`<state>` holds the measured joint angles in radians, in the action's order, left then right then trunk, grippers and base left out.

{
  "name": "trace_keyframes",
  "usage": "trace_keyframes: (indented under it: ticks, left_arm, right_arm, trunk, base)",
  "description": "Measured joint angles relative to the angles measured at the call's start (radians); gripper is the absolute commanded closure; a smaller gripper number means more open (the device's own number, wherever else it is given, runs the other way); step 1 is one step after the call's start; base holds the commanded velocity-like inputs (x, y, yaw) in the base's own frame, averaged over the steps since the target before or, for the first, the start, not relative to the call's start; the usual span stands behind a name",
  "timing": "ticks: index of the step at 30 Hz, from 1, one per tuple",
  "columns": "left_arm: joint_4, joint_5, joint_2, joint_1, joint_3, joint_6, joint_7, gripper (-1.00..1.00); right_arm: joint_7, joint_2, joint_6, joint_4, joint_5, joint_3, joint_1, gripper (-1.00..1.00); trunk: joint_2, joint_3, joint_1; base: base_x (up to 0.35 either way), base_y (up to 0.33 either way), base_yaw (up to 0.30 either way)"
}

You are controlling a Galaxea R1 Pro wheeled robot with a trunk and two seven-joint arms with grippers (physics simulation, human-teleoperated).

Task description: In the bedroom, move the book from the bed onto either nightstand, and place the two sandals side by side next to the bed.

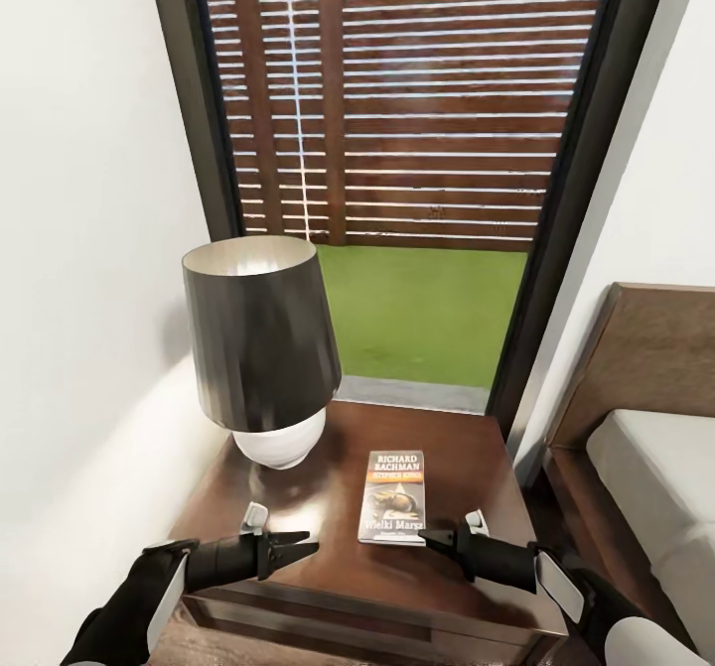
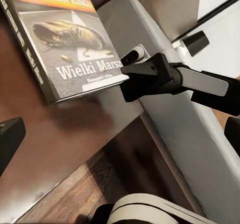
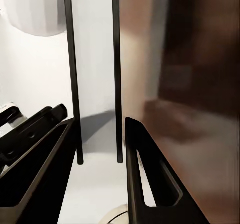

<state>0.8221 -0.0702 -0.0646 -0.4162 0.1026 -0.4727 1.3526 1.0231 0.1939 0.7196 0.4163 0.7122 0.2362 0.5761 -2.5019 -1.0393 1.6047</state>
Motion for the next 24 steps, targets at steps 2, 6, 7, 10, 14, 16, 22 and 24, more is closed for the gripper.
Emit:
trace_keyframes:
  ticks: [2,6,7,10,14,16,22,24]
  left_arm:
    - [0.000,0.000,0.000,0.000,0.000,0.000,0.000,-1.00]
    - [0.000,0.000,0.000,0.000,0.000,0.000,0.000,-1.00]
    - [0.000,0.000,0.000,0.000,0.000,0.000,0.000,-1.00]
    - [0.000,0.000,0.000,0.000,0.000,0.000,0.000,-1.00]
    - [0.000,0.000,0.000,0.000,0.000,0.000,0.000,-1.00]
    - [0.000,0.000,0.000,0.000,0.000,0.000,-0.001,-1.00]
    - [0.000,0.000,0.000,0.000,0.000,0.000,0.000,-1.00]
    - [0.000,0.000,0.000,0.000,0.000,0.000,0.000,-1.00]
  right_arm:
    - [0.000,0.000,0.000,0.000,0.001,0.000,0.000,1.00]
    - [0.000,0.000,0.000,-0.001,0.001,0.000,0.000,1.00]
    - [0.000,0.000,0.000,-0.001,0.001,0.000,0.000,1.00]
    - [0.000,0.000,0.000,-0.001,0.001,0.000,0.000,1.00]
    - [0.000,0.000,-0.001,-0.001,-0.001,0.000,0.000,1.00]
    - [0.000,0.000,0.000,-0.001,0.000,0.000,0.000,1.00]
    - [0.000,0.000,0.000,-0.001,0.001,0.000,0.000,1.00]
    - [0.000,0.000,0.000,-0.001,0.001,0.000,0.000,1.00]
  trunk:
    - [0.000,0.000,0.000]
    - [0.000,0.000,0.000]
    - [0.000,0.000,0.000]
    - [0.000,0.000,0.000]
    - [-0.001,-0.015,0.002]
    - [-0.001,-0.019,0.002]
    - [-0.001,-0.019,0.002]
    - [-0.001,-0.019,0.002]
  base:
    - [0.000,0.000,0.000]
    - [0.000,0.000,0.000]
    - [0.000,0.000,0.000]
    - [0.000,0.000,0.000]
    - [0.000,0.000,0.000]
    - [0.000,0.000,0.000]
    - [0.000,0.000,0.000]
    - [0.000,0.000,0.000]
